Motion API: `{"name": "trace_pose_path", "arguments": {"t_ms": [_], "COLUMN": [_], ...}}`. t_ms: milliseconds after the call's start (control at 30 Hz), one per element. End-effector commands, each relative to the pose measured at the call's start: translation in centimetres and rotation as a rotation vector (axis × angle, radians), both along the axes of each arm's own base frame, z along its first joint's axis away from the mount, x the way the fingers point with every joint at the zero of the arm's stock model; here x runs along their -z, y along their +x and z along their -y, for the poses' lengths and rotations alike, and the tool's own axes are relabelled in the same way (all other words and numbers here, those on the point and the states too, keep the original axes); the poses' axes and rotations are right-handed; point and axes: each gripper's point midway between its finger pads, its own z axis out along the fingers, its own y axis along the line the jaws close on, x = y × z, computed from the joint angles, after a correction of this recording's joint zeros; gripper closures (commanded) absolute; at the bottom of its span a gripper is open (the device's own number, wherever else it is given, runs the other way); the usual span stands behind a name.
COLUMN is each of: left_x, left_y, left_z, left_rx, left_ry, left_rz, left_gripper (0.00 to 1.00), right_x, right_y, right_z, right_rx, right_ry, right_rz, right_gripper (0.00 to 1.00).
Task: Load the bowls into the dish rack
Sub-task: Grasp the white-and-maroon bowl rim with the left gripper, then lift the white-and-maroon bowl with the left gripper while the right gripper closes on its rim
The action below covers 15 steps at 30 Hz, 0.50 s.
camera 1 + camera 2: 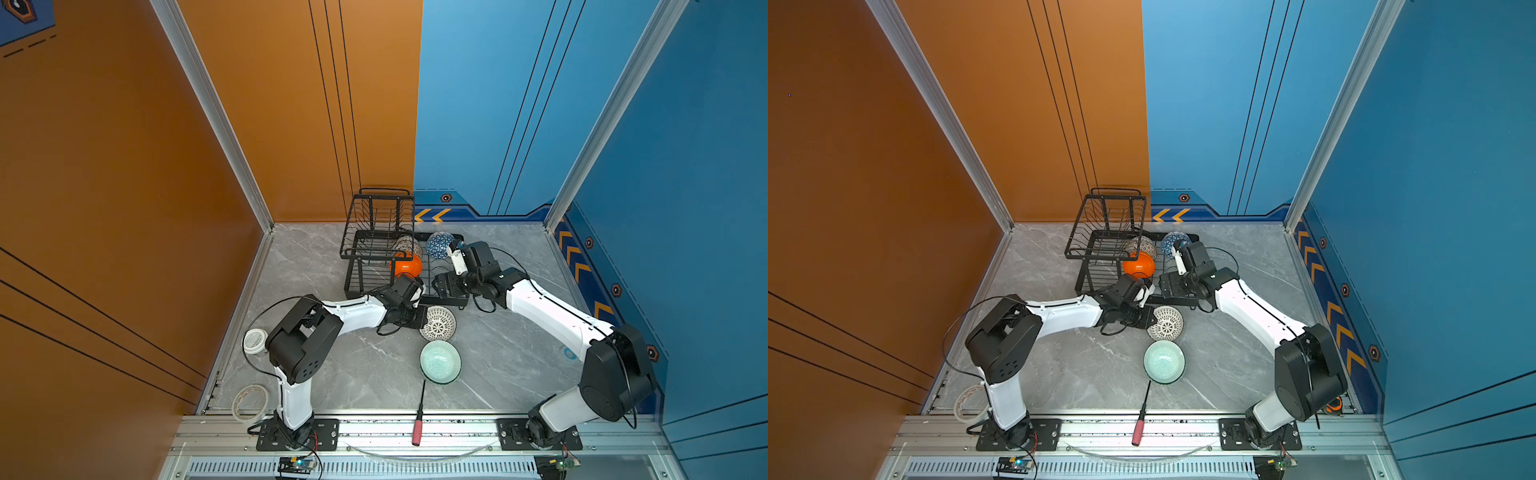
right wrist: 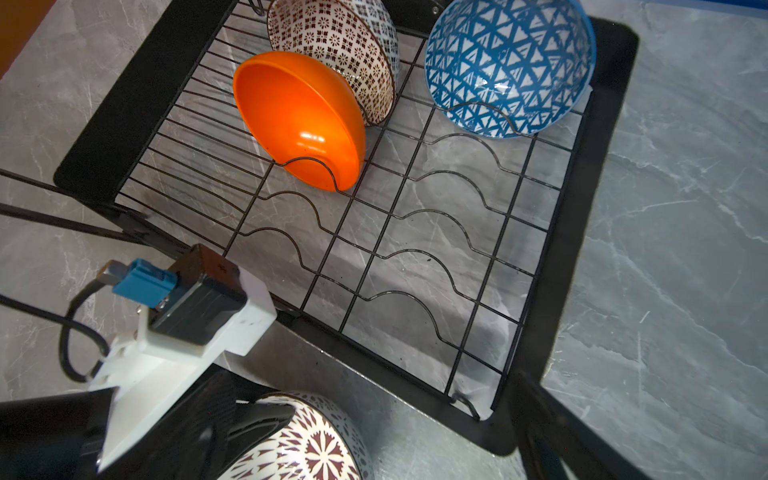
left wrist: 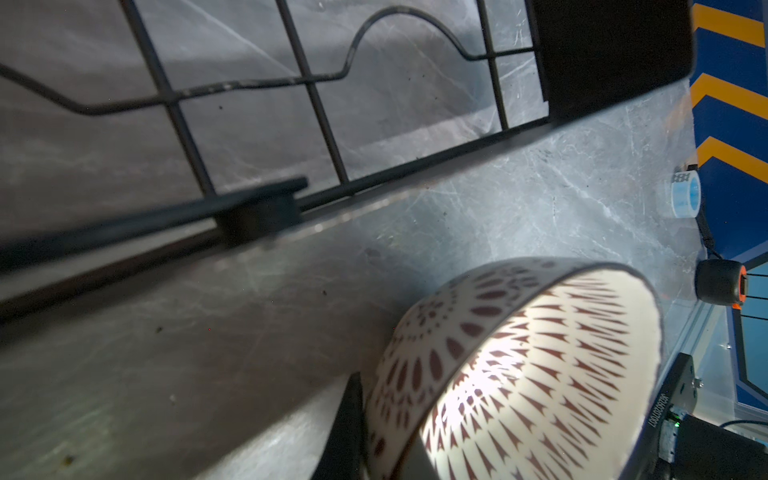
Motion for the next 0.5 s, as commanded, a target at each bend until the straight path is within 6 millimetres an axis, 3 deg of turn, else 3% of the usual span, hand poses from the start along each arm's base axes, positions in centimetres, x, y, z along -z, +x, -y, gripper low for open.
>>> {"name": "trace_pose_path", "arguments": {"t_ms": [0, 467], "left_x": [-2.2, -7.1], "left_y": [0.5, 1.6], "left_z": [0.7, 0.0], "left_rx": [0.011, 0.019], "left_ry": [-0.03, 0.018], "left_rz": [0.042, 0.15], "left_gripper": [1.0, 1.0], "right_x": [-0.4, -0.9], "right_y": [-0.5, -0.8], "right_z": [1.1, 1.3], "right_rx": [0.011, 0.01], "right_ry": [-0.032, -0.027], "right_rz": [0.011, 0.023], "right_gripper": [0.0, 0.0]}}
